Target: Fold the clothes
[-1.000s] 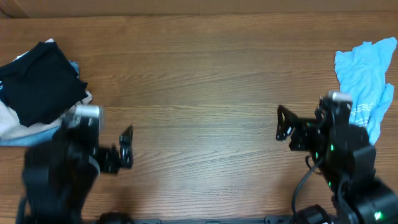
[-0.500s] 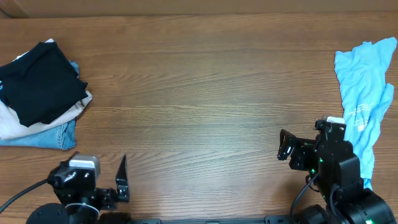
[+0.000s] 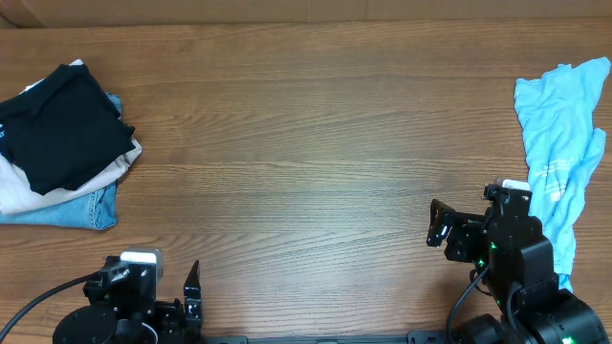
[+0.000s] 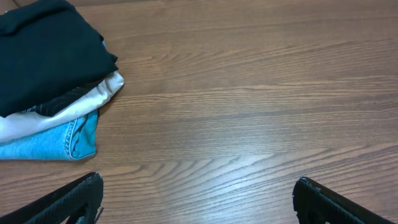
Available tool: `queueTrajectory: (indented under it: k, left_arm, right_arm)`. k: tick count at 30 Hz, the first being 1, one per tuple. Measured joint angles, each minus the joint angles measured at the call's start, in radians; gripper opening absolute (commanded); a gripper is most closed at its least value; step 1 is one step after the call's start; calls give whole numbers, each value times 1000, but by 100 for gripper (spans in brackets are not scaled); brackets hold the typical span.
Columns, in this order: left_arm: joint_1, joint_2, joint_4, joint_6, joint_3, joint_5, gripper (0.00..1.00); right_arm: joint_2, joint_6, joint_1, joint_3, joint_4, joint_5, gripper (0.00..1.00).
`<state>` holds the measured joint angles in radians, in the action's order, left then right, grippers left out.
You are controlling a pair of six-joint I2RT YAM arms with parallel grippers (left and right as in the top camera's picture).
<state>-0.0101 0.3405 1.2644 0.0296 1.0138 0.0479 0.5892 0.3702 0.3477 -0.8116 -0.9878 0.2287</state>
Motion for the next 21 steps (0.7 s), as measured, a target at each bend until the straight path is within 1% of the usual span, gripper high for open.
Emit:
queueTrajectory:
  k: [7, 14, 17, 21]
  left_arm:
    - [0, 0, 0, 0, 0, 0, 100]
    - [0, 0, 0, 0, 0, 0, 100]
    - [0, 0, 0, 0, 0, 0, 100]
    - [0, 0, 1, 0, 0, 0, 100]
  right_arm:
    - [-8, 0, -3, 1, -10, 0, 100]
    - [-99, -12, -77, 6, -33, 8, 100]
    - [-179, -38, -98, 33, 23, 11, 100]
    - [-317, -119, -104, 151, 198, -13, 100]
